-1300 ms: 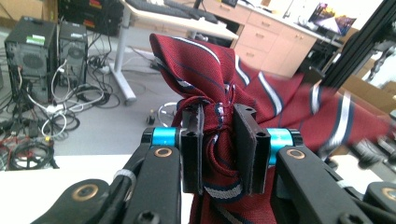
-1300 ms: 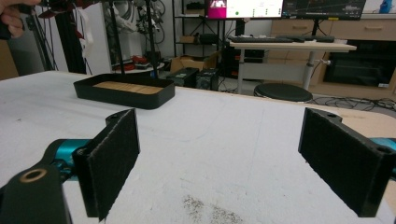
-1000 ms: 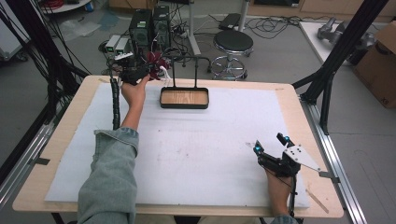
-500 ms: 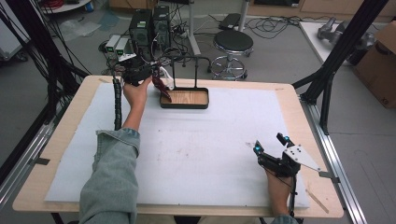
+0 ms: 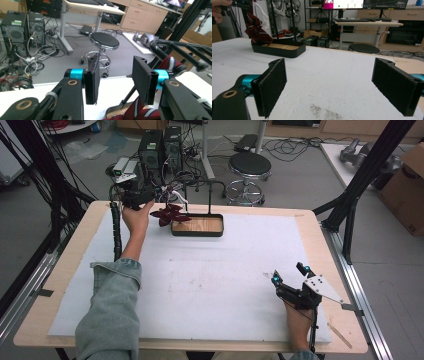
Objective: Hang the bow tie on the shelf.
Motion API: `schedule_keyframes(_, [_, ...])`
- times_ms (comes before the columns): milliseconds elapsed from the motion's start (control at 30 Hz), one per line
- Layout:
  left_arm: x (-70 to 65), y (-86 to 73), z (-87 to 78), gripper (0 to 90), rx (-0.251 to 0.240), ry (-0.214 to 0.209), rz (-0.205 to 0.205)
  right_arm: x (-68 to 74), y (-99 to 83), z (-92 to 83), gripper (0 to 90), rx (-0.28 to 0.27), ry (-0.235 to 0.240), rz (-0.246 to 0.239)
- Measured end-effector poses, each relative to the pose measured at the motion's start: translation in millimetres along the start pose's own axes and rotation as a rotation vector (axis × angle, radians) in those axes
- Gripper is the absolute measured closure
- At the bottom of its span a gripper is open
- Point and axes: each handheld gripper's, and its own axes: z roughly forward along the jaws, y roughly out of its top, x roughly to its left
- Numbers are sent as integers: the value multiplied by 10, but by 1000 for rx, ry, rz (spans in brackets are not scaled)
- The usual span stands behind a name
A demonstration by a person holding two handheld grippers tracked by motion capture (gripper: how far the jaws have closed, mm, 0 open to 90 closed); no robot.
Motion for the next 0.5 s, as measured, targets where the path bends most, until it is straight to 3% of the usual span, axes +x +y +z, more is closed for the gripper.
schedule_keyframes(133, [5,52,-170,552,-33,-6,20,-3,1,0,117,-1,-1,2])
schedule_keyframes(500, [48,91,-520,500,-60,-19,66,-4,0,0,117,0,-4,1])
